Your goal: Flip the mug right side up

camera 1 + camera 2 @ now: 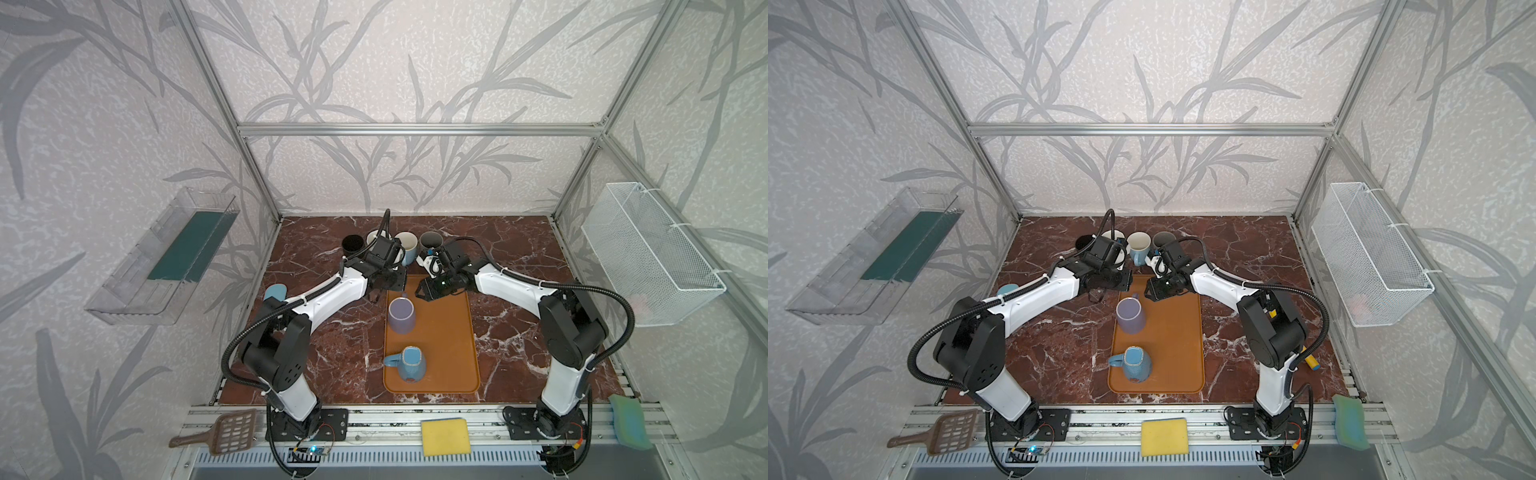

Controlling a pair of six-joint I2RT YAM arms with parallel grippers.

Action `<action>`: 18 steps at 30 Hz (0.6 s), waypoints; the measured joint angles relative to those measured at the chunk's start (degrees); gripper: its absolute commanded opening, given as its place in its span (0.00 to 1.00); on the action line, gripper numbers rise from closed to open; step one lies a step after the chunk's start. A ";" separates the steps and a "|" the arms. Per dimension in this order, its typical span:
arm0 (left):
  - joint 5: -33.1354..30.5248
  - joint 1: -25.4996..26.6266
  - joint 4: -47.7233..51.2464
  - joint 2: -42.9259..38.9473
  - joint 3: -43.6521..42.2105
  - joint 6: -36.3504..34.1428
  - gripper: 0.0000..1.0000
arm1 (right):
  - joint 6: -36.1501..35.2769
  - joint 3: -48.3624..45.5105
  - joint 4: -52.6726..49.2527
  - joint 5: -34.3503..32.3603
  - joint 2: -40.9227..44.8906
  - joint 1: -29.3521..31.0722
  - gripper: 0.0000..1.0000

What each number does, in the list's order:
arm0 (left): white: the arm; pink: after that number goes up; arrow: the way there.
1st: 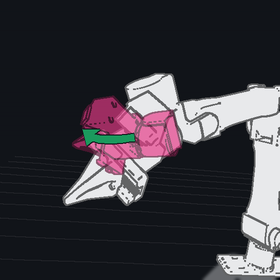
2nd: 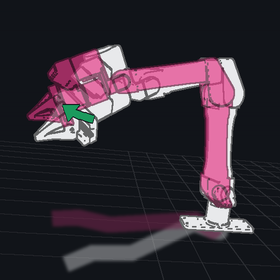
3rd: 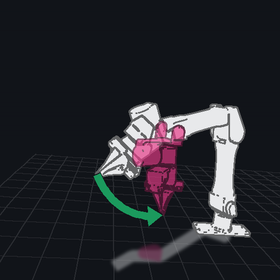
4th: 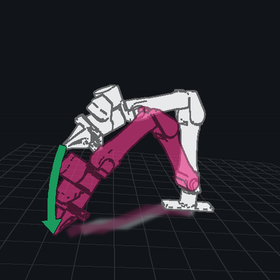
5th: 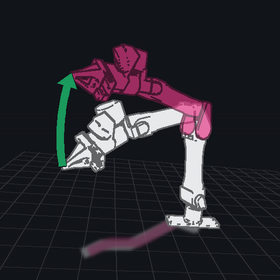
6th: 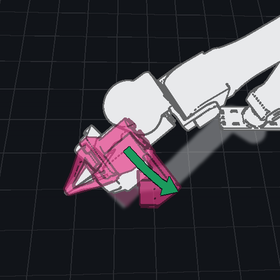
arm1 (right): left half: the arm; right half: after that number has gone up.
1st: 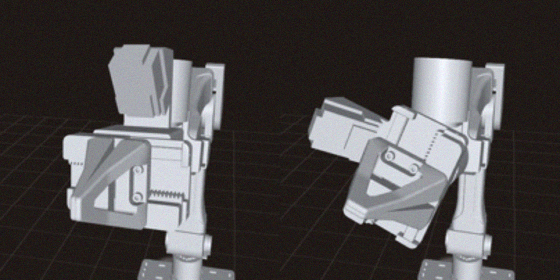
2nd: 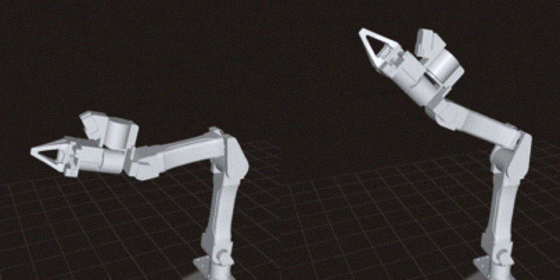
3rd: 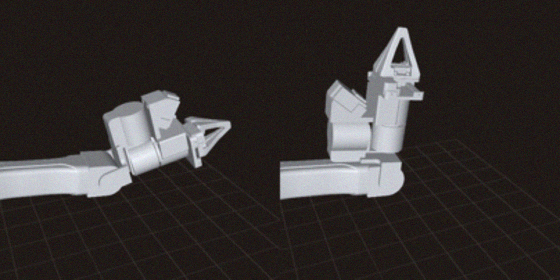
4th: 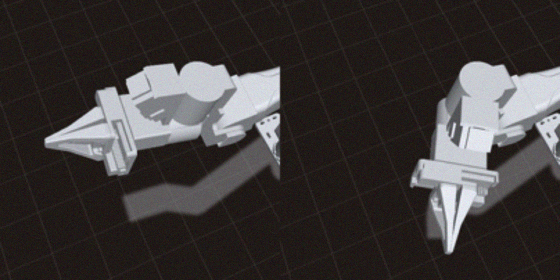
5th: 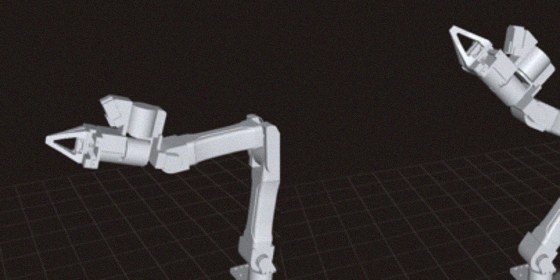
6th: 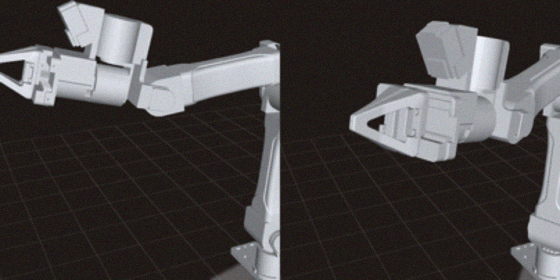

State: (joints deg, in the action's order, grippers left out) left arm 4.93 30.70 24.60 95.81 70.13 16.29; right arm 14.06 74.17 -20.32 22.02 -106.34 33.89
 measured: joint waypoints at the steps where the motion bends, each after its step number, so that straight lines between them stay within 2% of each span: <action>1: -0.72 0.00 1.53 0.00 0.39 -0.48 0.23 | -0.15 -0.04 -0.15 -0.07 0.28 -0.13 0.39; 11: -2.32 0.00 10.36 0.00 -0.44 -3.21 0.22 | -0.79 -0.04 -0.68 -0.04 1.51 -0.74 0.38; 18: 0.74 0.00 12.04 4.98 3.58 -5.73 0.21 | -1.44 -0.90 -0.98 -0.35 2.51 -0.90 0.38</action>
State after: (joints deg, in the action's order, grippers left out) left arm 5.67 30.70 36.64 100.79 73.71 10.57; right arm 12.62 73.28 -21.30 21.67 -103.83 32.99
